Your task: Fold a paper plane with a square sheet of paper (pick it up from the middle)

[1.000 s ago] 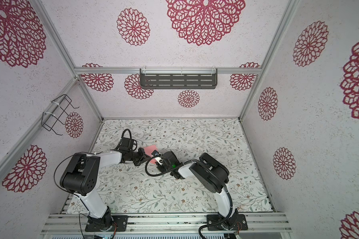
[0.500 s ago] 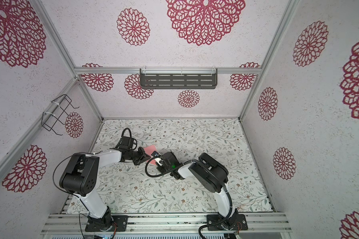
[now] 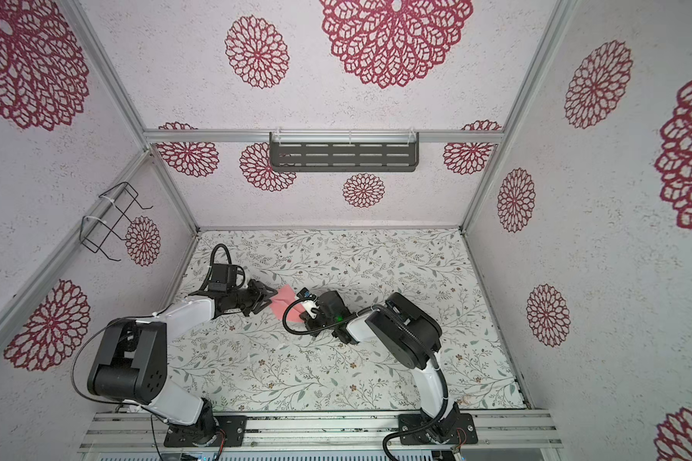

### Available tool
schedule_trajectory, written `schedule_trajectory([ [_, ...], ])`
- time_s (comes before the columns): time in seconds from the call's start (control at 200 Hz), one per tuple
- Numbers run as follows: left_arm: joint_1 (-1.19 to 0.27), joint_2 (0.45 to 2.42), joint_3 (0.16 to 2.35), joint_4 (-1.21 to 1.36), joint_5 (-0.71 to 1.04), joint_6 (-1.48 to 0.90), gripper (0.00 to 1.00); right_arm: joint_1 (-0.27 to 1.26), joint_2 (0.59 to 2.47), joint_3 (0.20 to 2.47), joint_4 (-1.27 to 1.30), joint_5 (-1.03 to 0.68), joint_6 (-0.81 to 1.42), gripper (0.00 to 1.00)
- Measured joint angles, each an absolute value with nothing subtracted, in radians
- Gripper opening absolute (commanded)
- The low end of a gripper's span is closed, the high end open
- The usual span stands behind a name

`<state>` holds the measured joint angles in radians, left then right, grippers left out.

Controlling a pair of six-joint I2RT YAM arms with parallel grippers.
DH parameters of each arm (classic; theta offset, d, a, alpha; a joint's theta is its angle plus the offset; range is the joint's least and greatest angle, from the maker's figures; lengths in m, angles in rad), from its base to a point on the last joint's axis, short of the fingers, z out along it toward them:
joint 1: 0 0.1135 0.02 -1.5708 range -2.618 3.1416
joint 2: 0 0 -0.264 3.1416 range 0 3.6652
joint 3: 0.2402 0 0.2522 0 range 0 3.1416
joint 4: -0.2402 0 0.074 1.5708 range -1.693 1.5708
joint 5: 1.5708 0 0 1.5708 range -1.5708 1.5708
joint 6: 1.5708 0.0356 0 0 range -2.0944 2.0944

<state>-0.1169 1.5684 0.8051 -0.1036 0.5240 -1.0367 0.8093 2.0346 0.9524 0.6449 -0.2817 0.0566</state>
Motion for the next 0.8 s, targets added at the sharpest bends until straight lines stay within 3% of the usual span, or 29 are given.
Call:
schedule_trajectory([
  [0.46, -0.202, 1.591, 0.697, 0.098, 0.509, -1.097, 0.34, 0.745, 2.074, 0.951, 0.774, -0.502, 0.372, 0.00],
  [0.68, -0.216, 1.646, 0.697, 0.101, 0.498, -1.090, 0.35, 0.721, 2.108, 0.952, 0.806, -0.551, 0.474, 0.01],
  [0.795, -0.218, 1.672, 0.708, 0.102, 0.495, -1.085, 0.42, 0.714, 2.113, 0.952, 0.824, -0.565, 0.514, 0.01],
])
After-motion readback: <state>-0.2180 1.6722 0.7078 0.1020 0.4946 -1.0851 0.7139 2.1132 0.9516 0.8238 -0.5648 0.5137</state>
